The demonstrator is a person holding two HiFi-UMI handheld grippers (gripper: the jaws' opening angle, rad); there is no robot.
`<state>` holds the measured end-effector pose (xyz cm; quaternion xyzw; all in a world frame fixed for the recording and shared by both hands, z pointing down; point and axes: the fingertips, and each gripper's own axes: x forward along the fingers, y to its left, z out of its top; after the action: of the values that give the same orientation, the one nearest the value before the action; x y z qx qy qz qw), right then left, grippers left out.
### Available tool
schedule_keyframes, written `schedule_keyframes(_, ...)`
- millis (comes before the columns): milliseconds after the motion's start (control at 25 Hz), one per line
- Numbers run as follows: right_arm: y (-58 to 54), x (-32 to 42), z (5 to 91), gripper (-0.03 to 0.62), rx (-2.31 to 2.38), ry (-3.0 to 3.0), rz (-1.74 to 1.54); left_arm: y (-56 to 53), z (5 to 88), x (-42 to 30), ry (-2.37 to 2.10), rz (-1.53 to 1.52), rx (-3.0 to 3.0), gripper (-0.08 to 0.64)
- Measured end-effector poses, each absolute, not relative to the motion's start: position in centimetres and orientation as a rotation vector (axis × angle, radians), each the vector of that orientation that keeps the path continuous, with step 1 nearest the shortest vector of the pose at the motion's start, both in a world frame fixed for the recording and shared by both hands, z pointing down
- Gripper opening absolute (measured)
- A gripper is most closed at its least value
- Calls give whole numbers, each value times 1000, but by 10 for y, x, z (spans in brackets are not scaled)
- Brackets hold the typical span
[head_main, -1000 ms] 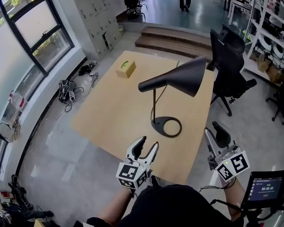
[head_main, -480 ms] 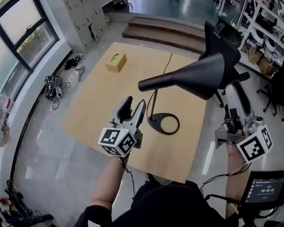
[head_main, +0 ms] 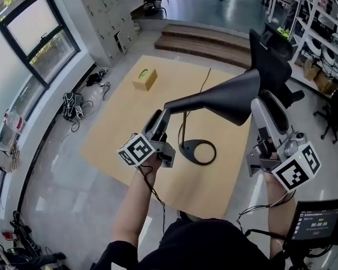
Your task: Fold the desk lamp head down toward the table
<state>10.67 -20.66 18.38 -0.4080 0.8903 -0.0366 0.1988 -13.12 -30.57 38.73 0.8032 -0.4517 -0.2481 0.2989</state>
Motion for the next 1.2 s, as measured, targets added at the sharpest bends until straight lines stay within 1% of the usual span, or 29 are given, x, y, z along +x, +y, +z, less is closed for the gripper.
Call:
schedule_keyframes(120, -212, 102, 191, 156, -1133, 2512, -131, -311, 394, -134, -1137, -723, 2059, 224)
schedule_keyframes(160, -212, 101, 193, 140, -1133, 2518, -133, -313, 393, -134, -1132, -728, 2057, 222)
schedule_keyframes(200, -212, 100, 193, 96, -1128, 2523, -133, -313, 392, -133, -1126, -728, 2059, 222)
schedule_keyframes(240, -211, 100, 194, 72, -1122, 2527, -133, -314, 391, -133, -1119, -726, 2061, 222)
schedule_keyframes(360, -211, 100, 194, 71, -1117, 2533, -134, -313, 388, -130, -1094, -722, 2077, 184)
schedule_keyframes(480, -208, 97, 195, 67, -1111, 2529, -145, -310, 387, -131, -1062, -723, 2090, 161)
schedule_keyframes(560, -207, 97, 197, 64, -1108, 2521, -157, -309, 384, -131, -1053, -720, 2103, 126)
schedule_keyframes(1200, -206, 133, 236, 48, -1130, 2454, -262, -315, 366, -127, -1208, -627, 2169, 118)
